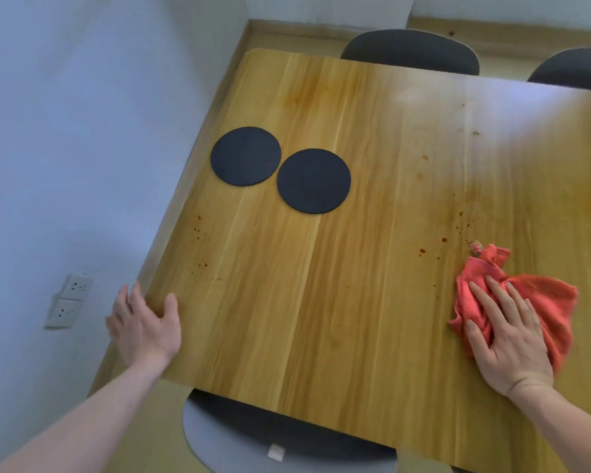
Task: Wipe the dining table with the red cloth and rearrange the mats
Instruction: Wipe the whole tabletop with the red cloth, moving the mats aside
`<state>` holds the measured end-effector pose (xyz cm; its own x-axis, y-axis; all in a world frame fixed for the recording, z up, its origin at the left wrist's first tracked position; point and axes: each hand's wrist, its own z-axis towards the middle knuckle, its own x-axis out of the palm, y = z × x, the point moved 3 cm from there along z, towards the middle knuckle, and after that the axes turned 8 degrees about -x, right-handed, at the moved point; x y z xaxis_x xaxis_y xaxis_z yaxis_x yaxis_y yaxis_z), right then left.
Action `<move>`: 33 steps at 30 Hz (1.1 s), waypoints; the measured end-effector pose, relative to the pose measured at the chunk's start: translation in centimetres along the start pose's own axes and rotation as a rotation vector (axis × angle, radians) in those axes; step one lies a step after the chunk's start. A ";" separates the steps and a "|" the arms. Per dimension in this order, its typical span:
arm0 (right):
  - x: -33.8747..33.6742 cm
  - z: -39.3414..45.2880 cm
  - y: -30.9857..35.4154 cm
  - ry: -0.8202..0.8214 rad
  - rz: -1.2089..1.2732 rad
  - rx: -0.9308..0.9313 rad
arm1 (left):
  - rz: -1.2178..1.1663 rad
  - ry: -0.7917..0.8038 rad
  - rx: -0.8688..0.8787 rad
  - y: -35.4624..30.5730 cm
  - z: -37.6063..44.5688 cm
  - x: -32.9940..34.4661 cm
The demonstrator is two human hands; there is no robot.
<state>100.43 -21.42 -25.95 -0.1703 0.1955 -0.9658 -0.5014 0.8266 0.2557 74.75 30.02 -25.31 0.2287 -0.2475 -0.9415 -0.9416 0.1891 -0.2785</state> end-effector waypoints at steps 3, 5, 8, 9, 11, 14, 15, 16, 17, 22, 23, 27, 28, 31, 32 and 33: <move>0.5 -0.2 0.5 -0.002 -0.037 0.033 | 0.010 -0.002 0.047 0.2 -0.2 0.5; 1.0 0.2 1.7 -0.018 -0.033 0.125 | -0.006 0.004 0.030 0.0 -0.2 0.5; 2.1 1.3 5.4 -0.030 -0.015 0.208 | -0.010 0.023 -0.006 0.1 0.3 0.3; 2.5 1.5 6.7 -0.030 -0.010 0.188 | -0.013 0.033 -0.005 0.0 0.2 0.3; 3.2 2.2 9.7 -0.023 0.004 0.113 | -0.020 0.039 -0.003 0.0 0.3 0.3; 4.3 3.6 15.0 0.014 0.014 -0.023 | -0.012 0.049 -0.007 0.1 0.4 0.4; 4.7 4.0 17.0 0.038 0.014 -0.075 | -0.017 0.054 -0.010 0.2 0.5 0.4; 5.2 4.4 19.0 0.060 0.016 -0.124 | -0.019 0.059 -0.013 0.1 0.5 0.3; 5.6 4.8 20.9 0.083 0.025 -0.168 | -0.022 0.063 -0.012 0.1 0.5 0.3; 7.3 6.5 28.0 0.165 0.038 -0.334 | -0.021 0.069 -0.003 0.0 0.6 0.1; 7.7 7.0 29.4 0.176 0.046 -0.363 | -0.021 0.071 -0.005 0.1 0.8 0.1; 8.6 9.4 34.2 0.201 0.081 -0.463 | -0.033 0.072 -0.003 0.2 0.9 0.2; 8.8 10.2 35.4 0.208 0.084 -0.485 | -0.031 0.068 0.000 0.2 0.9 0.2; 9.6 12.9 38.6 0.211 0.089 -0.536 | -0.022 0.066 0.002 0.3 1.0 0.2; 9.8 13.9 39.6 0.208 0.092 -0.552 | -0.018 0.063 0.006 0.3 1.0 0.2; 10.1 14.8 40.6 0.204 0.096 -0.567 | -0.016 0.060 0.009 0.3 1.1 0.2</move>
<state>90.94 21.97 -25.93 -0.3684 0.1038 -0.9239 -0.8398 0.3892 0.3786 74.75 31.03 -25.81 0.2284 -0.3066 -0.9240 -0.9355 0.1936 -0.2955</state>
